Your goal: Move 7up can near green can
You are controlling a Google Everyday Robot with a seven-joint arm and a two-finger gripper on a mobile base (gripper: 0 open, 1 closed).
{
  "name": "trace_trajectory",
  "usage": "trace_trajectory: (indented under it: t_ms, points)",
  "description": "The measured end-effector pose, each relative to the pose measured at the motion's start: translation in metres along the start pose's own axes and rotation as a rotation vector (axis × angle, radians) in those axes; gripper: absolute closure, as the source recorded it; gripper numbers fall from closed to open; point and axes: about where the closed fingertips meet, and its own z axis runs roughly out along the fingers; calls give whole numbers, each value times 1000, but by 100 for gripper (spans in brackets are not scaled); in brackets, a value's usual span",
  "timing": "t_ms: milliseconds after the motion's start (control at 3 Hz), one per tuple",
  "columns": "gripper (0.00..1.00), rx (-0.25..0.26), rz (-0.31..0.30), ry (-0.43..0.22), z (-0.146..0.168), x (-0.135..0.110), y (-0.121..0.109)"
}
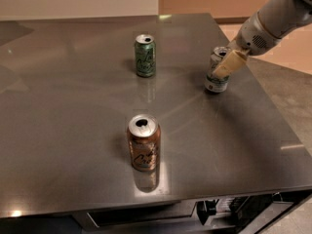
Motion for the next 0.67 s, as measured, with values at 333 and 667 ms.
trace_trajectory:
  t_ms: [333, 667]
  points:
    - [100, -5, -41, -20, 5, -23, -8]
    - [100, -25, -73, -52, 19, -48, -15]
